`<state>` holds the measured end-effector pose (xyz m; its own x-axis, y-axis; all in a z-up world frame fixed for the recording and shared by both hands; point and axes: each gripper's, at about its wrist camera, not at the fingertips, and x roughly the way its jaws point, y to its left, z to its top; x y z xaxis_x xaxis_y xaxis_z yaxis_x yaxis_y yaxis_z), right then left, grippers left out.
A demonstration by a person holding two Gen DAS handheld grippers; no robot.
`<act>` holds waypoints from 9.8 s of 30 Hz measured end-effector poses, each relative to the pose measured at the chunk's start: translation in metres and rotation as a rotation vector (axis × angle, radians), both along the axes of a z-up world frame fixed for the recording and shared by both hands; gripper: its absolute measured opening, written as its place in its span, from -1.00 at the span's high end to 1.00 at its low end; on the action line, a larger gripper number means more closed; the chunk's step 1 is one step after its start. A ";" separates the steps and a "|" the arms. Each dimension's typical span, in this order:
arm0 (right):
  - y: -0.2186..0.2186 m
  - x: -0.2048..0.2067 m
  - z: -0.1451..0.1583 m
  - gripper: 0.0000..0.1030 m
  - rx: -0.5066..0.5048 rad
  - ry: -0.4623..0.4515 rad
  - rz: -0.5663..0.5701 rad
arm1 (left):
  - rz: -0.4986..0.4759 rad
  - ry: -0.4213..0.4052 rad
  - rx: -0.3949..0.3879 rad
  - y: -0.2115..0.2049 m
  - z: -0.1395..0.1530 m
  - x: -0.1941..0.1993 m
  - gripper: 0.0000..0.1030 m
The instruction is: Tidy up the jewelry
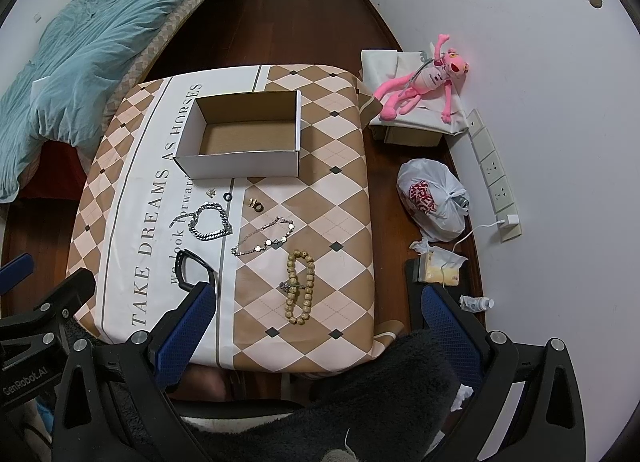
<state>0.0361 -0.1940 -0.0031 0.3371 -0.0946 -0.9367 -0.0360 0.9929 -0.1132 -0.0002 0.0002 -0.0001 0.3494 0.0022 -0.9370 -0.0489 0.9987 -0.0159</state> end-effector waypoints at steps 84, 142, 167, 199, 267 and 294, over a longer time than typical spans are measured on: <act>-0.023 0.032 -0.221 -0.45 0.066 0.339 -0.138 | 0.077 0.322 -0.106 -0.001 -0.179 0.065 -0.79; 0.023 0.250 -0.121 0.14 0.298 0.177 0.027 | -0.069 0.167 -0.197 -0.027 -0.102 0.268 0.65; 0.012 0.197 -0.104 -0.87 0.054 0.003 0.002 | 0.016 -0.073 0.001 -0.005 -0.077 0.206 -0.97; 0.002 0.065 -0.008 -0.87 0.159 -0.263 -0.042 | 0.057 -0.328 0.049 0.000 -0.004 0.083 -0.97; -0.037 0.046 -0.135 0.90 0.482 -0.094 -0.124 | -0.204 -0.068 -0.296 -0.019 -0.126 0.088 0.89; 0.024 0.217 -0.059 0.90 0.462 -0.055 0.094 | -0.177 -0.056 -0.392 -0.011 -0.070 0.213 0.89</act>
